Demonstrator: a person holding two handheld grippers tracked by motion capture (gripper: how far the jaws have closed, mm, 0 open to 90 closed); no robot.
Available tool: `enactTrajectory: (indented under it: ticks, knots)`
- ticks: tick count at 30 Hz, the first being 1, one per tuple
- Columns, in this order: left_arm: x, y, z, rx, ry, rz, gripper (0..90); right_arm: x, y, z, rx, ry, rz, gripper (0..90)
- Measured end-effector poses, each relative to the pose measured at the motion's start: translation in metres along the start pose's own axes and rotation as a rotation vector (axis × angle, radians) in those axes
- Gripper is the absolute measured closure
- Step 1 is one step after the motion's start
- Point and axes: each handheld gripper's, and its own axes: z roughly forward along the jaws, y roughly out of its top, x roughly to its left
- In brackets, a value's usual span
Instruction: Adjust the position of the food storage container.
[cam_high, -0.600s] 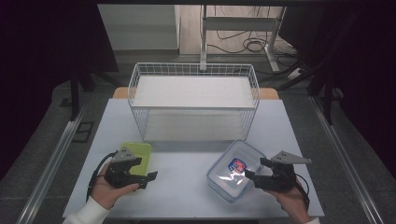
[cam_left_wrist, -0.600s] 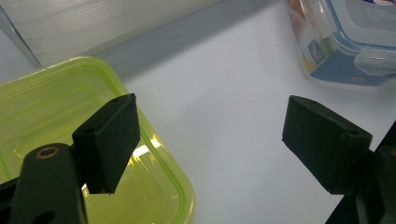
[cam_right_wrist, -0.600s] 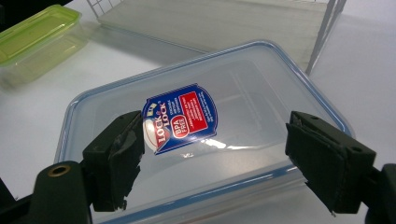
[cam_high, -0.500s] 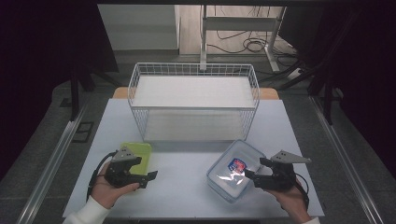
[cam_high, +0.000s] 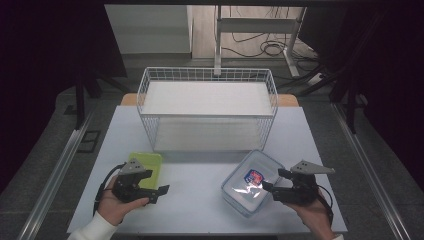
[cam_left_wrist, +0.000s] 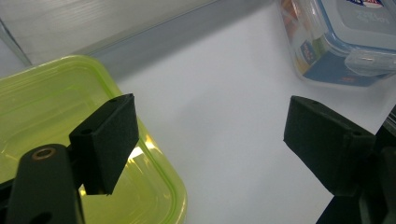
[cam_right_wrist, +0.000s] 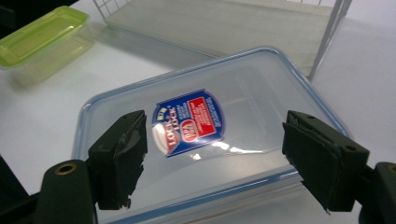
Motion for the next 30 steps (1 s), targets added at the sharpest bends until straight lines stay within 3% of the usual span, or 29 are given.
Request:
enactTrajectory:
  ticks: [9,10,14,22,30]
  knots:
    - [0.002,0.003,-0.001,-0.001,-0.006,-0.024,17.6,-0.004,0.024,0.0,0.009,-0.02,-0.027,21.5]
    - [0.001,0.003,-0.001,0.0,-0.003,-0.023,17.6,-0.001,0.034,0.001,0.024,-0.028,-0.057,22.3]
    - [0.0,0.003,-0.001,0.0,-0.003,-0.021,17.5,0.0,0.05,0.005,0.056,-0.011,-0.084,26.9]
    - [0.003,0.003,0.002,0.003,-0.007,-0.027,17.6,-0.008,0.082,0.032,0.122,0.02,-0.093,38.6]
    - [0.003,0.004,0.004,0.006,-0.011,-0.022,17.5,-0.005,0.099,0.058,0.184,0.016,-0.131,49.4]
